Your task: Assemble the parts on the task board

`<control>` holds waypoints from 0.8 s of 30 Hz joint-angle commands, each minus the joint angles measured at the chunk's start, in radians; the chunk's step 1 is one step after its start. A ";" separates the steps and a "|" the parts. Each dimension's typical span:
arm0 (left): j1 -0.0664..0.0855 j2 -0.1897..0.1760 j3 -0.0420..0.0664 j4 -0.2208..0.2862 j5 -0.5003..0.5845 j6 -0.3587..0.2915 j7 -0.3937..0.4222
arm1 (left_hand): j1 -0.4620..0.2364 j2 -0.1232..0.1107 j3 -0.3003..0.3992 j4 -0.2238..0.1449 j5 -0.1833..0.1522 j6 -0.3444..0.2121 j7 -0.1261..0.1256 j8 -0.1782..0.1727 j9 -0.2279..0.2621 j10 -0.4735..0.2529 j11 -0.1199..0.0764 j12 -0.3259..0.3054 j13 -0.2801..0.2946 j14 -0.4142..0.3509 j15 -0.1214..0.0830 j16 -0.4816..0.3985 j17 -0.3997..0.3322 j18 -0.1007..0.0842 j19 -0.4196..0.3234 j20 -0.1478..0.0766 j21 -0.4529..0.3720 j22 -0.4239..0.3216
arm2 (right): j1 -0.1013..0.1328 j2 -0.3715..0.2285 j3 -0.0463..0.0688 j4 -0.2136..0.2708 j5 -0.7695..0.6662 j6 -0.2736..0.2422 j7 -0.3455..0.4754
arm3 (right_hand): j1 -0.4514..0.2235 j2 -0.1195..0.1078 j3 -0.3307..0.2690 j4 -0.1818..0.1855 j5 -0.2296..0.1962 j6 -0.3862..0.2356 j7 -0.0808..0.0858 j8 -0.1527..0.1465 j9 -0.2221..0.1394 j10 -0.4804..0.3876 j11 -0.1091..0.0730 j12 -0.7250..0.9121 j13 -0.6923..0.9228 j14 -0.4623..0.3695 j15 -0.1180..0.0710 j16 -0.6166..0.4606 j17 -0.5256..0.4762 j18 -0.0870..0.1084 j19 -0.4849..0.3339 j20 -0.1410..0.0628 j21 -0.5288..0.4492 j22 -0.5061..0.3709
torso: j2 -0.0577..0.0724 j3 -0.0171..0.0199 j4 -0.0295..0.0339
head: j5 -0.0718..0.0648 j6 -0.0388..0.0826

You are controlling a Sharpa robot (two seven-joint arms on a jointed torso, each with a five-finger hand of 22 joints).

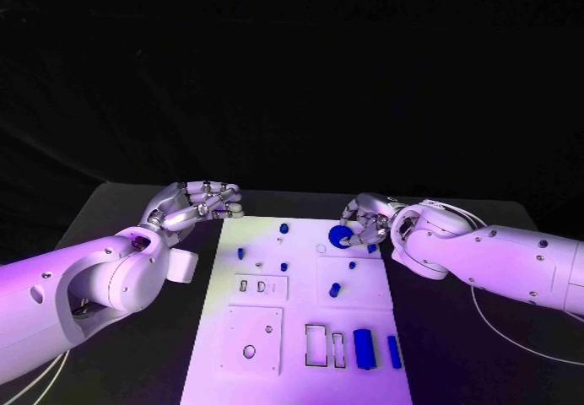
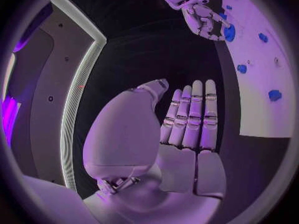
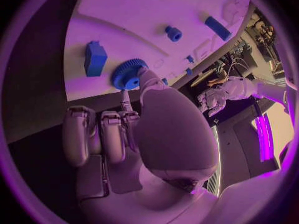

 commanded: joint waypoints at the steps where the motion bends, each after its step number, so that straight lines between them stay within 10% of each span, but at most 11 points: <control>1: 0.001 0.002 0.001 0.000 0.003 0.020 0.003 | -0.004 -0.008 0.005 0.002 -0.006 0.000 0.006 -0.007 -0.001 -0.001 0.006 -0.002 0.000 -0.005 0.001 -0.003 0.001 0.004 -0.004 0.005 -0.005 -0.001 | -0.009 -0.001 -0.005 0.000 -0.078 -0.019 -0.010 | 0.019 0.005 0.032 -0.001 -0.004 0.013 -0.008 -0.006 -0.004 0.070 -0.010 0.005 0.217 0.097 -0.008 0.003 0.226 -0.014 0.007 -0.006 0.007 0.105 | 0.000 0.0005 0.0006 | 0.000 0.000; 24: 0.001 0.003 0.001 -0.002 0.003 0.027 -0.003 | -0.006 -0.009 0.006 0.002 -0.006 -0.001 0.007 -0.008 -0.002 -0.001 0.007 -0.004 0.000 -0.005 0.001 -0.004 0.002 0.004 -0.004 0.005 -0.005 -0.001 | -0.014 -0.008 -0.005 0.068 -0.156 -0.089 -0.010 | -0.013 -0.020 0.119 0.000 0.006 0.047 -0.017 -0.010 -0.008 0.076 -0.018 0.012 0.225 0.098 -0.015 0.005 0.232 -0.017 0.016 -0.013 0.016 0.121 | 0.000 0.0011 0.0007 | 0.003 0.000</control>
